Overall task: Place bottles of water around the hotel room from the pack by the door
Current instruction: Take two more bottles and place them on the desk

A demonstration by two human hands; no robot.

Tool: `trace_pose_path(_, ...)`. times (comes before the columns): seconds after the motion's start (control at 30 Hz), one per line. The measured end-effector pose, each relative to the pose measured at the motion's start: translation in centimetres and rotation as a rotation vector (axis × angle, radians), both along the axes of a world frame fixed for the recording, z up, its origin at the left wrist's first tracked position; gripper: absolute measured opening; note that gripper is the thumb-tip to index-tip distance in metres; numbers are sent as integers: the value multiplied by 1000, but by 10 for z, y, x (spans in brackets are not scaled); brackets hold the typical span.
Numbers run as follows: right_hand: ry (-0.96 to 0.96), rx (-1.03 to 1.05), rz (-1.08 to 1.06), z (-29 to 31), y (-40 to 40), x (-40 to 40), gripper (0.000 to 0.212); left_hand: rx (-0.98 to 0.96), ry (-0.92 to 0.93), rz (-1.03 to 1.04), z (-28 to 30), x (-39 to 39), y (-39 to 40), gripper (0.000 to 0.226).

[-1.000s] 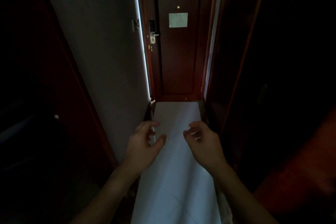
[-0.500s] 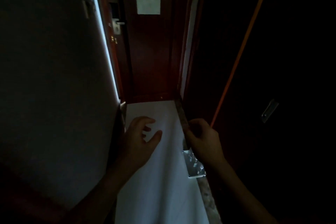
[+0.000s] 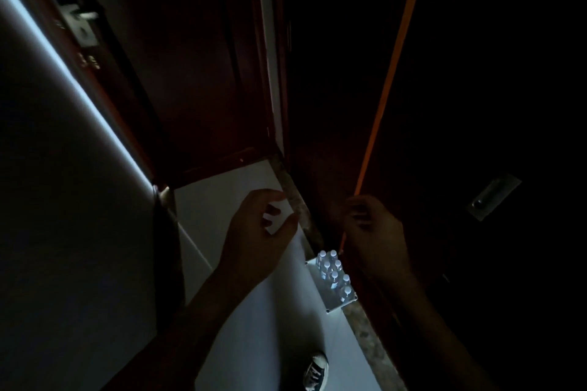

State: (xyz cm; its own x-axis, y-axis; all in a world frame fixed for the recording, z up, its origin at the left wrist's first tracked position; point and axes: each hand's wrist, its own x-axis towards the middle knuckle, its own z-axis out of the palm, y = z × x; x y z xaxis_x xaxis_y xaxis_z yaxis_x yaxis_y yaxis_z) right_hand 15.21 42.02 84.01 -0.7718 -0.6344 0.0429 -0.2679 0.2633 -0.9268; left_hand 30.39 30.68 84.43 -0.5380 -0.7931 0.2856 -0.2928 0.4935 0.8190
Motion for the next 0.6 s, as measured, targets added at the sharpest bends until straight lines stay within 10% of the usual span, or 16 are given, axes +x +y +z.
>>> trace_pose_path(0.6,-197,242,-504,-186,-98,-169,13,223,-227,-425,-224,-204,-146,33)
